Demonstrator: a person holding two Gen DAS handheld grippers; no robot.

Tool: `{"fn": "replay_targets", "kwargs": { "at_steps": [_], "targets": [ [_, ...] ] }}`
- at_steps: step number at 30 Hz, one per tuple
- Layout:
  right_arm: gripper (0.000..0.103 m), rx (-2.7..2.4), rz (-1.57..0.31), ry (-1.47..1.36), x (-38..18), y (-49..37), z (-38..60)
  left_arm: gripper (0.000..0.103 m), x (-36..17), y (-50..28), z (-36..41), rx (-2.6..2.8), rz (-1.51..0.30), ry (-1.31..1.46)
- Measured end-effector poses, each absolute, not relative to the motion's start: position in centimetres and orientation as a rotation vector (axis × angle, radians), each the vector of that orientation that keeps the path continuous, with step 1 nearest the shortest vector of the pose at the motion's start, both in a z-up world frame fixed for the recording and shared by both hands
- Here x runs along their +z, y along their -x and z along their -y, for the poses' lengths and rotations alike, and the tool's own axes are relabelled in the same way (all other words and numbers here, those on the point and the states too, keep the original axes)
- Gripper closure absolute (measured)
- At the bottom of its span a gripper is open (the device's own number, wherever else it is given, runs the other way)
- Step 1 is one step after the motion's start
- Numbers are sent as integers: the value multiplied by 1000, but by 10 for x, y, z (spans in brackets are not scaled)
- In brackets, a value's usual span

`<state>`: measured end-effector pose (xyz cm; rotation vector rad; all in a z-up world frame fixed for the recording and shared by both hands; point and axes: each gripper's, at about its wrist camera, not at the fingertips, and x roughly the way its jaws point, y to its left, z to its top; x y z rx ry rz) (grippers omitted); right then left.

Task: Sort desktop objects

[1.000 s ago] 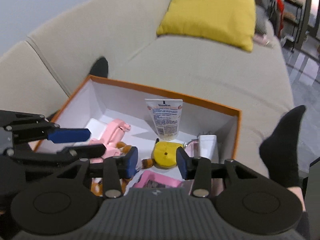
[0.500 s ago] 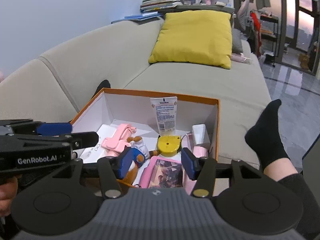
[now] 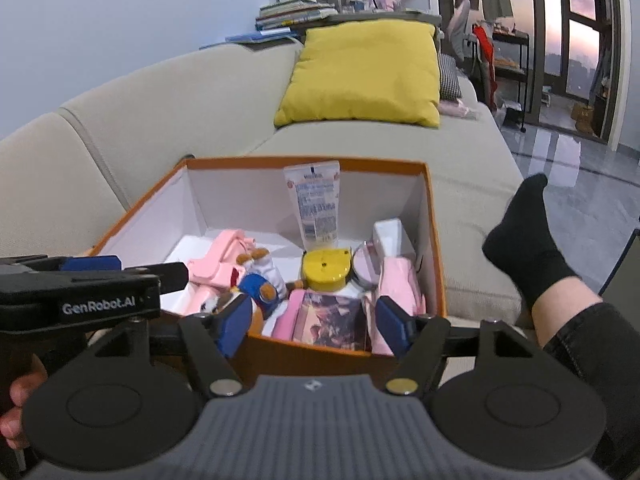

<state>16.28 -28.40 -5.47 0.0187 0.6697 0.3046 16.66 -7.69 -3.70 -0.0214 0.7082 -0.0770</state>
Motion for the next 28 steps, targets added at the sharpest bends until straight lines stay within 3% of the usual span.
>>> {"fn": "replay_targets", "kwargs": {
  "at_steps": [28],
  "targets": [
    [31, 286, -671, -57, -65, -165, 287, 14, -53, -167, 82, -71, -683, -58]
  ]
}}
